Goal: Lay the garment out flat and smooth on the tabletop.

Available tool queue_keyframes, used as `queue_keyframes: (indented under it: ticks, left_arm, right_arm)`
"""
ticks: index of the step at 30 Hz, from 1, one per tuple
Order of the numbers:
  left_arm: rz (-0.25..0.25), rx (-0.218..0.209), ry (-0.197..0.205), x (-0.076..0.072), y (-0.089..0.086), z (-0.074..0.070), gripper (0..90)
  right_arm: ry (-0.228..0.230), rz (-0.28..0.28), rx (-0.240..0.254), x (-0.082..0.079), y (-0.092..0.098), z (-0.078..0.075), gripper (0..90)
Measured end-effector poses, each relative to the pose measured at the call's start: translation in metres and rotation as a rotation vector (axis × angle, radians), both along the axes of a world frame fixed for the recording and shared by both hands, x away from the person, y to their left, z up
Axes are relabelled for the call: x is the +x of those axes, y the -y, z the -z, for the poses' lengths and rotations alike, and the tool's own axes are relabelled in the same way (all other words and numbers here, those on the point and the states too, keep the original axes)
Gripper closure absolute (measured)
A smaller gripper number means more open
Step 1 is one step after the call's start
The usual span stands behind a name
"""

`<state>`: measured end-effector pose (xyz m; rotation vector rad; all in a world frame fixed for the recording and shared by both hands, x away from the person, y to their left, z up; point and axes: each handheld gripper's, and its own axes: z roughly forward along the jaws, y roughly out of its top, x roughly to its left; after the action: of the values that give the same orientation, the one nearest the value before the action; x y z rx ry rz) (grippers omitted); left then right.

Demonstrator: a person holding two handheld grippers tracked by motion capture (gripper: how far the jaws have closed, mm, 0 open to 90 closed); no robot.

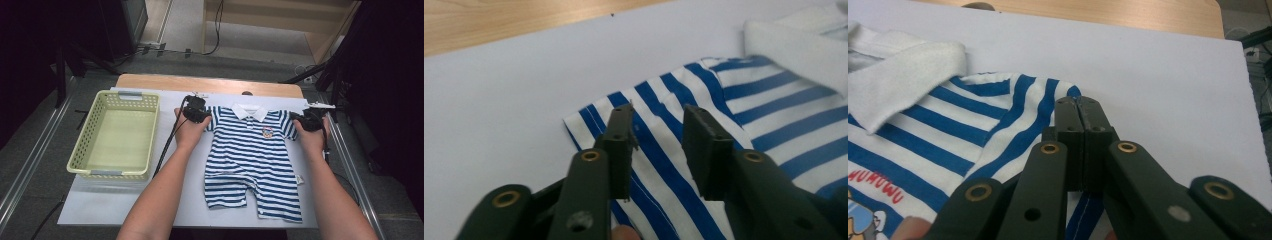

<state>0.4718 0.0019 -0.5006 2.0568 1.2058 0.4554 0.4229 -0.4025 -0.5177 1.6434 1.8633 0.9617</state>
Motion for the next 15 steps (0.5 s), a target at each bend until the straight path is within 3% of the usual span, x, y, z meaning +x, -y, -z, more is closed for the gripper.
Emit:
queue_keyframes:
  ticks: [2, 3, 5, 7, 10, 12, 15]
  left_arm:
    - [-0.003, 0.006, -0.009, -0.001, 0.001, 0.003, 62.6]
    - [-0.004, 0.018, -0.012, -0.002, 0.002, 0.005, 62.7]
    - [-0.002, 0.039, 0.018, -0.005, 0.002, 0.008, 64.3]
    - [-0.007, 0.045, 0.036, -0.006, 0.001, 0.009, 69.6]
    - [-0.011, 0.053, 0.030, -0.006, -0.001, 0.009, 83.3]
    - [-0.007, 0.056, 0.030, -0.007, -0.001, 0.008, 90.0]
    - [-0.012, 0.068, 0.038, -0.009, -0.001, 0.008, 90.0]
  right_arm:
    - [-0.004, 0.009, 0.001, 0.000, 0.001, 0.001, 82.8]
    - [-0.001, 0.023, -0.001, -0.001, 0.002, 0.001, 73.3]
    - [0.007, 0.045, 0.017, -0.002, 0.006, -0.001, 60.2]
    - [0.001, 0.050, 0.035, -0.006, 0.010, -0.001, 56.8]
    - [-0.031, 0.038, 0.010, -0.010, 0.013, 0.004, 56.8]
    - [-0.048, 0.043, 0.023, -0.012, 0.015, 0.007, 59.8]
    - [-0.062, 0.031, 0.018, -0.013, 0.014, 0.005, 79.0]
